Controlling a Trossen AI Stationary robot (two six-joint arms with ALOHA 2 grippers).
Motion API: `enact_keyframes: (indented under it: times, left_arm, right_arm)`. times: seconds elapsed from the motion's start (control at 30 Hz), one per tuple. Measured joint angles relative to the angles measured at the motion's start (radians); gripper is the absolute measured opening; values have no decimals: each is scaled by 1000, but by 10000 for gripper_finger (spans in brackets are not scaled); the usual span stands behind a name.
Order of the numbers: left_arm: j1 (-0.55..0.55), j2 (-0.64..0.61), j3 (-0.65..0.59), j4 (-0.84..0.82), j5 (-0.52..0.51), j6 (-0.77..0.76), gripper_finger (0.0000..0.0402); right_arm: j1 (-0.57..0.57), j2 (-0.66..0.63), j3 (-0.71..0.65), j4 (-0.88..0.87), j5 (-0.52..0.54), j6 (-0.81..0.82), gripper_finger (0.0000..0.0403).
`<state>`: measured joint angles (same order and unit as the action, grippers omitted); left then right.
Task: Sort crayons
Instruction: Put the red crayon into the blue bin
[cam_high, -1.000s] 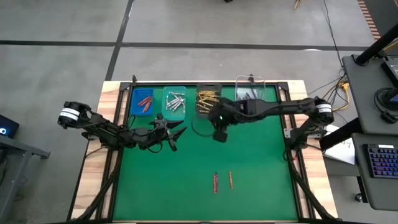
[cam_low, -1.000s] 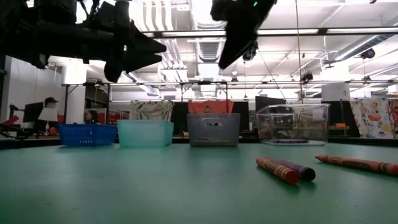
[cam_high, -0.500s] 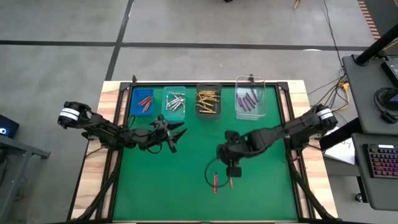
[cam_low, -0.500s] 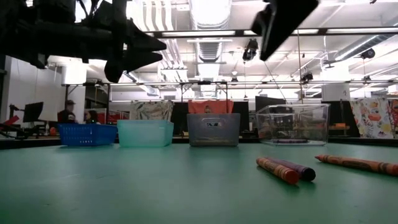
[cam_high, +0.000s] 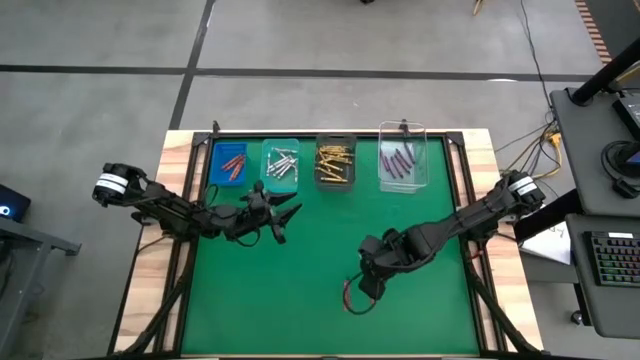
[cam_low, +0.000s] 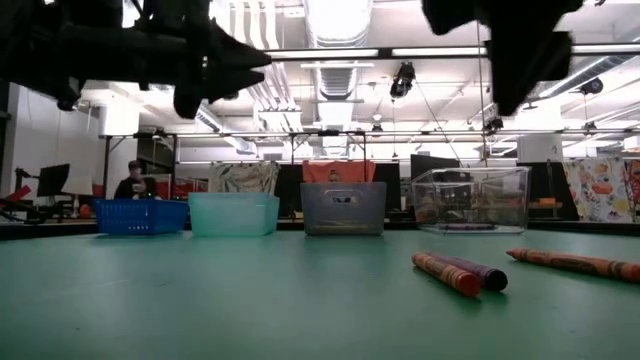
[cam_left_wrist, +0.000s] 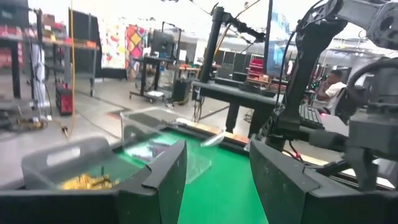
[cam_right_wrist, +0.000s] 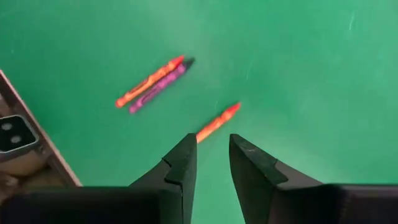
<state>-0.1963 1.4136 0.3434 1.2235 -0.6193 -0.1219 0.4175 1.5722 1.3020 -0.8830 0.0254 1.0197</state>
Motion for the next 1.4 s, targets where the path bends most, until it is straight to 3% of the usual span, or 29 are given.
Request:
enact_keyframes:
  times: [0.27,0.57,1.0,1.4]
  left_arm:
    - [0,0,64,-21,0,143,159]
    - [10,0,108,-34,0,271,159]
    - [34,0,156,-134,0,303,159]
    - [34,0,187,-211,1,286,159]
  right_arm:
    - [48,51,-6,7,-3,219,117]
    - [60,189,-2,13,-57,320,143]
    - [72,277,-1,92,-60,395,143]
    - [69,312,0,111,-50,366,117]
